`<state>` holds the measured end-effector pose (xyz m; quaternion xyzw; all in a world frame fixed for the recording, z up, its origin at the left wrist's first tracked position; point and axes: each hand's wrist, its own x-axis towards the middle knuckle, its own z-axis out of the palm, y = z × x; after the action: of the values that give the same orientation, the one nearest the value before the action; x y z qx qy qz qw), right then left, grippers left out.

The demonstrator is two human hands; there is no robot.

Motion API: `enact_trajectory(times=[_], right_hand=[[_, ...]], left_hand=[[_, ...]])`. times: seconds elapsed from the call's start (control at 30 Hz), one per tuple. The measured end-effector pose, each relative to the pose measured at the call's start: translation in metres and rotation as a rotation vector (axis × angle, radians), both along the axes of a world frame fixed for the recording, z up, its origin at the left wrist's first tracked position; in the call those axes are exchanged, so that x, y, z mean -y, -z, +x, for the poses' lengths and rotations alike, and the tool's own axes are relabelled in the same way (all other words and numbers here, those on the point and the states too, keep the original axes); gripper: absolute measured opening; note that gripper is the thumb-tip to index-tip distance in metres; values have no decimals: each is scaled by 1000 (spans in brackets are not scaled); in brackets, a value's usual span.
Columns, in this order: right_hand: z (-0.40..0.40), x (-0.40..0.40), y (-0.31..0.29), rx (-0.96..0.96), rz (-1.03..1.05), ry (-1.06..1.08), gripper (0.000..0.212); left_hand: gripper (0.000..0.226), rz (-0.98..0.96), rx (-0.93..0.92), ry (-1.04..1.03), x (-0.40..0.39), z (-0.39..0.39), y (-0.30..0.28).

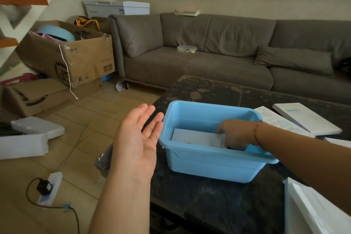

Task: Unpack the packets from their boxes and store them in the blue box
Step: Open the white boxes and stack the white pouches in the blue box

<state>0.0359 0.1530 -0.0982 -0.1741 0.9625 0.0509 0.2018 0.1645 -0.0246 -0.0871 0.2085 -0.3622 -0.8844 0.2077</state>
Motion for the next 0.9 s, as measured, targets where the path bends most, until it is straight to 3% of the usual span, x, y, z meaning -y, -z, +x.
enact_trajectory(times=[0.33, 0.5, 0.57, 0.67, 0.77, 0.83, 0.9], right_hand=[[-5, -11, 4, 63, -141, 36, 44], [1, -10, -2, 21, -64, -33, 37], [6, -14, -20, -130, -90, -46, 40], [31, -42, -58, -263, -504, -43, 39], [80, -99, -61, -599, -878, -80, 25], [114, -138, -37, -722, -947, -31, 15], [142, -169, -7, -677, -935, 87, 25]], left_hand=[[32, -19, 11, -20, -3, -2, -1], [21, -81, 7, -75, -6, -5, 1], [13, -176, -6, -142, -11, -7, 3], [17, -430, -71, -300, -26, -7, 1], [11, -699, -266, -329, -49, -1, 1], [4, -866, -389, -273, -66, 3, 7], [7, -1064, -465, -190, -85, 9, 14]])
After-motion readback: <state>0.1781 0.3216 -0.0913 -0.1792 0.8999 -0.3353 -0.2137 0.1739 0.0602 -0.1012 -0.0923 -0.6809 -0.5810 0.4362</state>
